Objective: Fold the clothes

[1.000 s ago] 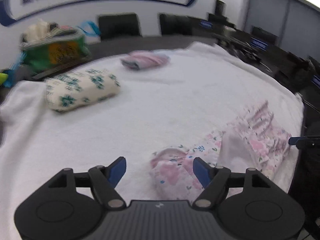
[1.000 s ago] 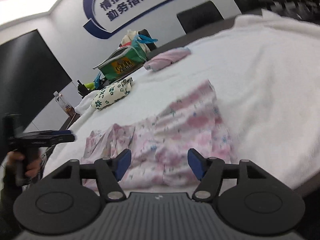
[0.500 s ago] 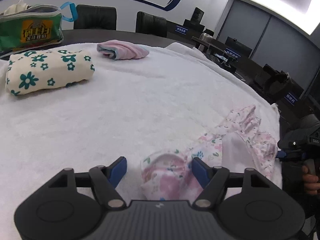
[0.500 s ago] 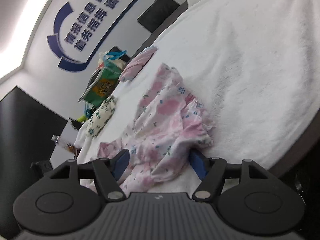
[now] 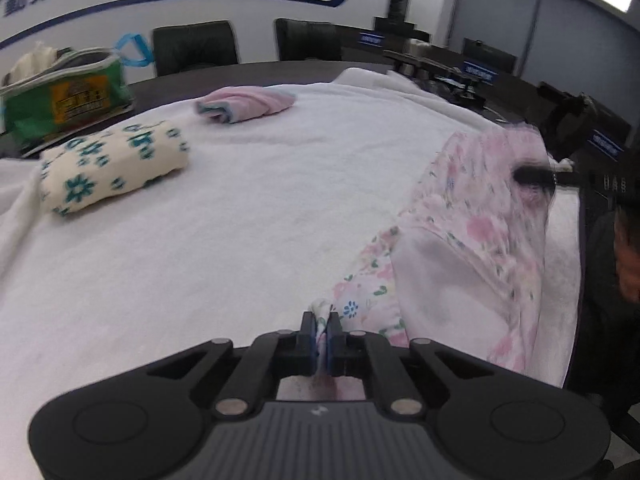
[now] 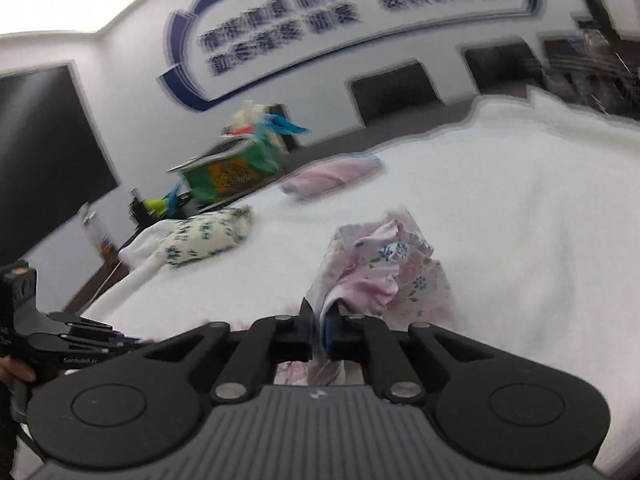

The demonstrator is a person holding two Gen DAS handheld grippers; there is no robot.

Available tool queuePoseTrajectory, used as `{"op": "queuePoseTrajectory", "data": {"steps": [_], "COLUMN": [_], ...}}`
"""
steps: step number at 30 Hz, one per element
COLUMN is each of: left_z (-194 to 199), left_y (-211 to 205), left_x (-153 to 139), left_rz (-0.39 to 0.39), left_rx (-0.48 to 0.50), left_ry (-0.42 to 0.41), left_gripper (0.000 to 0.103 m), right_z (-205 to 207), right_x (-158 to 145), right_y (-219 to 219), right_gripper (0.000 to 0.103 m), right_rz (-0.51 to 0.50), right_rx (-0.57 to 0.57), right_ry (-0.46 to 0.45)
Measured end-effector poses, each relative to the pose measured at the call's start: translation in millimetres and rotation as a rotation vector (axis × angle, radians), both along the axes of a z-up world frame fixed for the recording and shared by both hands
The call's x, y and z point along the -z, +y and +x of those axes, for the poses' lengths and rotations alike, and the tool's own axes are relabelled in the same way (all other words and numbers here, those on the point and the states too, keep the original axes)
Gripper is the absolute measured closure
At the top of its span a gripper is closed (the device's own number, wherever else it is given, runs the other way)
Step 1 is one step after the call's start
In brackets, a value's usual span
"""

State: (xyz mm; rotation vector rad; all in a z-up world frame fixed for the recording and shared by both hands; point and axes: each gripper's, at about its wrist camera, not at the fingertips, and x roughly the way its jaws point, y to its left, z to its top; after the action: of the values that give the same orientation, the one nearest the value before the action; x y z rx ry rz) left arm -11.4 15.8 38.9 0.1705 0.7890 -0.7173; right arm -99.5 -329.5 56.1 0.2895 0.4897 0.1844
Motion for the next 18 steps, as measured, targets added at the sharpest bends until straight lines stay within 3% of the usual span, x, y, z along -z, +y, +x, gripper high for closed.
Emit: {"op": "queuePoseTrajectory", "data": {"steps": [7,10,13,16,18], "left_z": [-51.8,-67.3,-69.0,-60.9,-58.2], "left_y": [43.6,46.8,38.3,25.2,19.8], "left_x": [-4.2,-8.3,-3.6,7.3,11.5], "left_rz": [-0.122,-0.182,-0.233,-0.239,-0.222], "left_rx": [-0.227,-0.331,-0.414,-0.457,-0.48], "left_ry": [0.003,-0.007,-0.006,0.009,-0.009], "left_gripper": [0.1,0.1,0.1,0.098,0.091], "right_z": [75.4,94.0,133.1,186.2,220.8], "right_x": [-52.0,-68.1,-59.6,-28.7,-4.0], "right_y": [94.5,120.7,106.1,80.5,63.5], "right_gripper": [0.099,0.099,0.099,0.098,0.085], "right_rz": [-0.207,-0.287,-0.31,-0.272,-0.236], "right_rx": [-0.419,-0.546,-0.504,-0.445,-0.404], "right_ry": [-0.091,-0.123,-0.026,0.113,0.207]}}
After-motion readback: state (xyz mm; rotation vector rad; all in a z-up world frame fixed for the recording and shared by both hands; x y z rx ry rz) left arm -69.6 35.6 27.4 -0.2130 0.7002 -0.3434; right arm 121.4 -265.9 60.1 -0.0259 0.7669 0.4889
